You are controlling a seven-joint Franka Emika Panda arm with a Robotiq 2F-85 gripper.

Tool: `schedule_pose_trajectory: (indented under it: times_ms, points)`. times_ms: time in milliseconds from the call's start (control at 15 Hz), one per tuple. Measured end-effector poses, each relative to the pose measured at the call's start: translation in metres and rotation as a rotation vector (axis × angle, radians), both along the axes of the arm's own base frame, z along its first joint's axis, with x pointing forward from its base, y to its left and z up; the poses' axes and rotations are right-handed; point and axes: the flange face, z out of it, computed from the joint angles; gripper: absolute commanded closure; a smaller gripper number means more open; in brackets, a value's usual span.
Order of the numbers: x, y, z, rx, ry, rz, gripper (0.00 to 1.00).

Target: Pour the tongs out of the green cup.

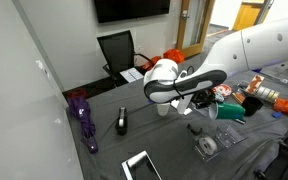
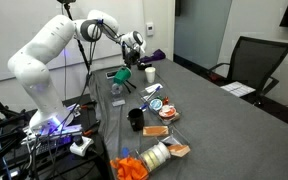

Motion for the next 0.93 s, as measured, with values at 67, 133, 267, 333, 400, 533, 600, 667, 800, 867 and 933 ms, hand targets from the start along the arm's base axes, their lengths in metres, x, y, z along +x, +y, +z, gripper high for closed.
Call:
schedule_pose_trajectory:
  times_ms: [67, 133, 267, 333, 400, 533, 600, 667, 800, 867, 933]
  points:
    - [0.006, 0.003, -0.001, 0.031, -0.04, 0.017, 0.99]
    - [0.012, 0.006, -0.002, 0.063, -0.081, 0.034, 0.99]
    - [0.023, 0.012, 0.001, 0.128, -0.166, 0.07, 0.99]
    - [0.029, 0.016, 0.004, 0.162, -0.207, 0.088, 0.99]
    - [0.033, 0.019, 0.007, 0.196, -0.247, 0.105, 0.99]
    - [0.04, 0.023, 0.018, 0.268, -0.326, 0.134, 0.99]
    - [0.042, 0.024, 0.024, 0.305, -0.362, 0.146, 0.99]
    - [0.043, 0.024, 0.031, 0.343, -0.398, 0.158, 0.99]
    - [0.045, 0.02, 0.047, 0.423, -0.457, 0.19, 0.99]
    - [0.045, 0.018, 0.054, 0.465, -0.482, 0.208, 0.99]
    - [0.045, 0.014, 0.06, 0.508, -0.506, 0.225, 0.99]
